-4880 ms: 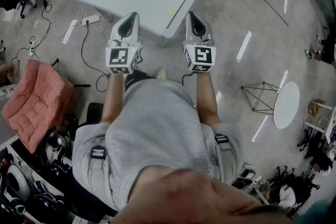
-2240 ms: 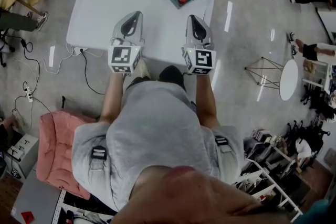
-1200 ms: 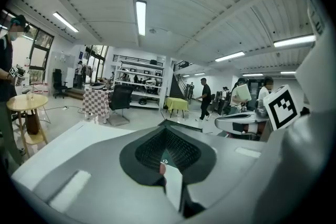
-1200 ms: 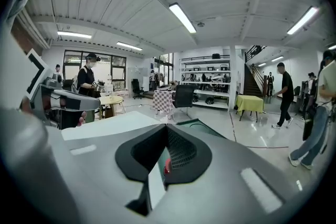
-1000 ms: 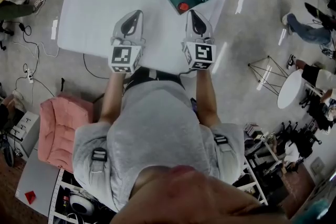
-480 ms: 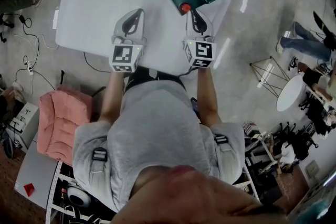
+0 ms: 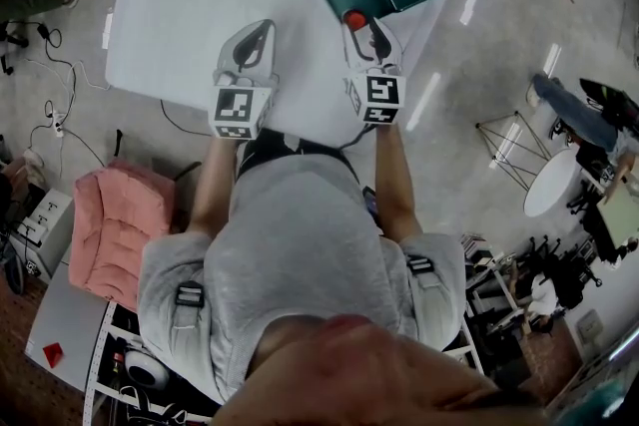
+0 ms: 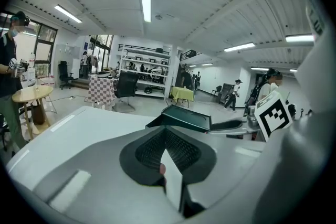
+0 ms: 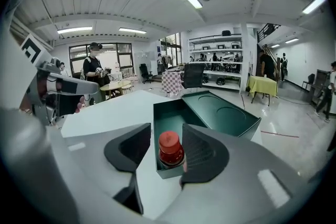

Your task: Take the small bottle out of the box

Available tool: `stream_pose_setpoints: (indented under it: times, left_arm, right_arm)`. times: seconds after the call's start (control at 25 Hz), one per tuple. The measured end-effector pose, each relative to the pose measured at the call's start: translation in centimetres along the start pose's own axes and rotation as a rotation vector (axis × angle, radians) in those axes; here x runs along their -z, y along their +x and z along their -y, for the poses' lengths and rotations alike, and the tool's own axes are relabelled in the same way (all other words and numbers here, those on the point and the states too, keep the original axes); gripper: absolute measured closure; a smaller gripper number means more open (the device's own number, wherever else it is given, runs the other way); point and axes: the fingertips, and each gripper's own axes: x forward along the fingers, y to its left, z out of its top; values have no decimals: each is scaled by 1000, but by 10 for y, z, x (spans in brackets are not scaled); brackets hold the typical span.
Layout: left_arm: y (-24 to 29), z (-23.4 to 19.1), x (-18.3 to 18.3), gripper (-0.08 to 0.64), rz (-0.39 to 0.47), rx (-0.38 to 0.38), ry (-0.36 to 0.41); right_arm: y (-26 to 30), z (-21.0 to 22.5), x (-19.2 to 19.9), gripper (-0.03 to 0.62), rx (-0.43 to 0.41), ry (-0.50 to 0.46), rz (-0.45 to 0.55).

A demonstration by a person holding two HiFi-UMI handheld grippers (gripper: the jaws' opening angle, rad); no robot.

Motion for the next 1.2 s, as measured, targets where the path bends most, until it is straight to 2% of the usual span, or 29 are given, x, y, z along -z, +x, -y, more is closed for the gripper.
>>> stream_pose_setpoints:
  times: [0.32, 0.44, 0.52, 1.2]
  left_arm:
    - [3, 2, 5, 548, -17, -3, -3]
    - [3, -1, 7, 548, -21, -12, -6]
    - [3, -2, 8, 548, -22, -17, -9]
    - [-6, -5, 6, 548, -9, -42, -14]
  right_arm:
    - [8, 1, 13, 400, -8, 5, -39]
    - [11, 3, 16, 417, 1, 11, -46]
    - [11, 6, 16, 452, 14, 11, -45]
    - [7, 13, 11, 459, 28, 1, -20]
